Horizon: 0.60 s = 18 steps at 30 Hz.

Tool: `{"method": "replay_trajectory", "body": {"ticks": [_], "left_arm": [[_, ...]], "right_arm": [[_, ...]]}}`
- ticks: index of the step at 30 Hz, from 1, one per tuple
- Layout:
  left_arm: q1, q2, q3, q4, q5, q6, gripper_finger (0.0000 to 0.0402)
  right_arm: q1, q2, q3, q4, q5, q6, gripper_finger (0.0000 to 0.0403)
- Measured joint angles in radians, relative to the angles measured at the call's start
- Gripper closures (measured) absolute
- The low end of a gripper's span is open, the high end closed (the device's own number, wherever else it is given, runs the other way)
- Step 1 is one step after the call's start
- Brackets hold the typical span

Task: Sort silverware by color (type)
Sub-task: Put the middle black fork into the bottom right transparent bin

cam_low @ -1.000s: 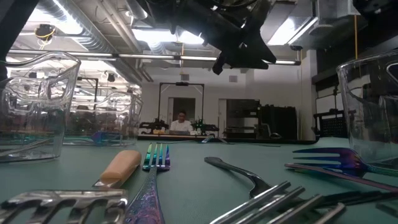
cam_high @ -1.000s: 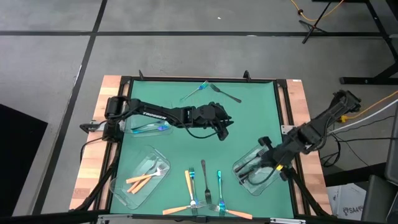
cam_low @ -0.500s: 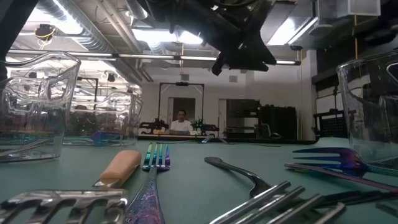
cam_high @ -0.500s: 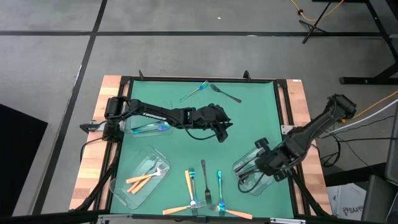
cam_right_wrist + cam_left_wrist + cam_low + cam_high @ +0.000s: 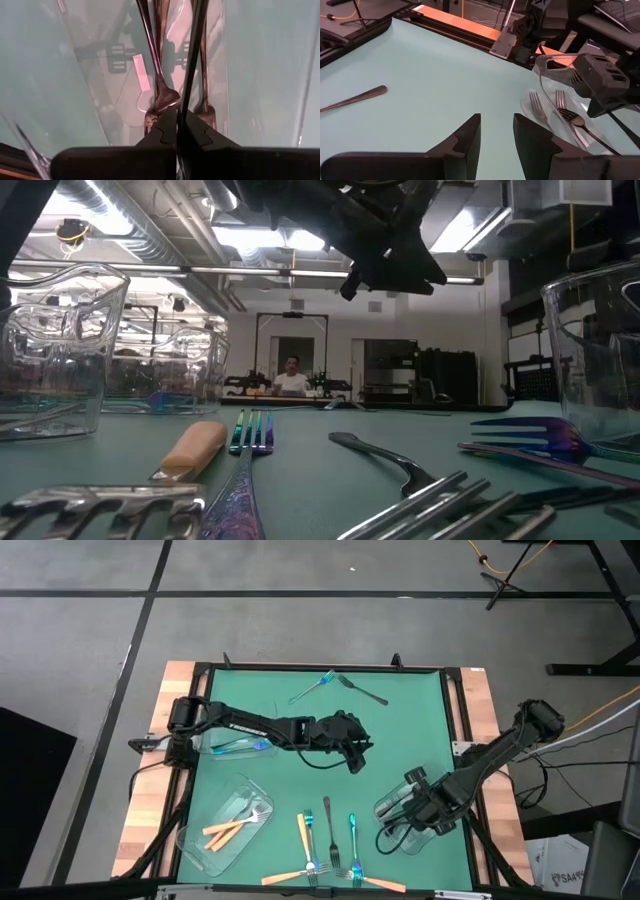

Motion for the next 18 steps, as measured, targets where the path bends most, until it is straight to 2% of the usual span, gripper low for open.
{"method": "replay_trajectory", "body": {"ticks": [18], "left_arm": [[-0.019, 0.000, 0.000, -0.004, 0.000, -0.001, 0.0294]], "right_arm": [[0.000, 0.048, 0.000, 0.017, 0.000, 0.000, 0.0403]]}}
